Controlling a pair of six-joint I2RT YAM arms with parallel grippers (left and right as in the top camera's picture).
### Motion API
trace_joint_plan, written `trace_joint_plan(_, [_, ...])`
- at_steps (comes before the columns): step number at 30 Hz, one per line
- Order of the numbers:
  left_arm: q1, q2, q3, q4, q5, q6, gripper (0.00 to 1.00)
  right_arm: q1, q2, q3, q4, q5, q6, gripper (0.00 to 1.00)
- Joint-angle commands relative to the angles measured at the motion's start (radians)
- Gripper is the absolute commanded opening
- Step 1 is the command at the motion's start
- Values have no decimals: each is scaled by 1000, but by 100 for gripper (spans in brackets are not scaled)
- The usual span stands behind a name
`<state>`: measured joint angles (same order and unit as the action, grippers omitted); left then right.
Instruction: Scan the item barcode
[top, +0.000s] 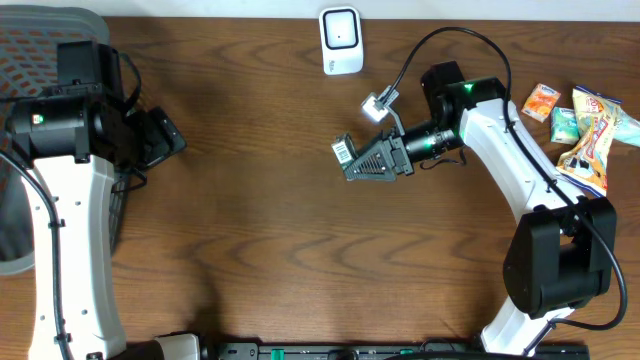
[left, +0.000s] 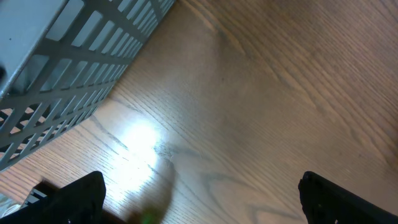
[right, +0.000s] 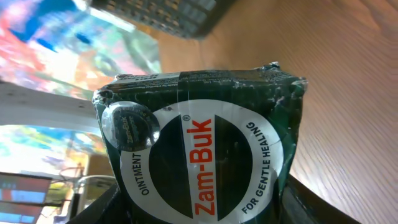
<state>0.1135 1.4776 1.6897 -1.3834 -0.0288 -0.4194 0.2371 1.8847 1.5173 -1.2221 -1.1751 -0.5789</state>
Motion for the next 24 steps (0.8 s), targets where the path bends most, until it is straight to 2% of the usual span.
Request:
trace_joint_plan(1, [2,6,-4,-3,-6,-5,98,4,-11,6,0,186,68,40])
trace_joint_plan(7, [2,6,-4,-3,-5,-5,98,47,-1,-26,4,696,233,43])
trace_joint_plan(14, [2,6,-4,-3,-6,-5,97,74,9,-156,69,846,261,44])
trace_joint_plan(16, [2,6,-4,-3,-5,-5,98,72,11,-209,134,905,324,45])
trace_joint_plan(17, [2,6,-4,-3,-6,-5,98,72,12,-220,148,932,349,52])
trace_joint_plan(18, [2,6,-4,-3,-6,-5,98,72,12,-226,159,966,382,70])
trace_joint_plan(21, [2,6,-4,-3,-6,-5,98,69,12,-228,182,1069,493,70])
trace_joint_plan(24, [2,6,-4,-3,-6,-5,97,60,12,-212,178,1102,571,75])
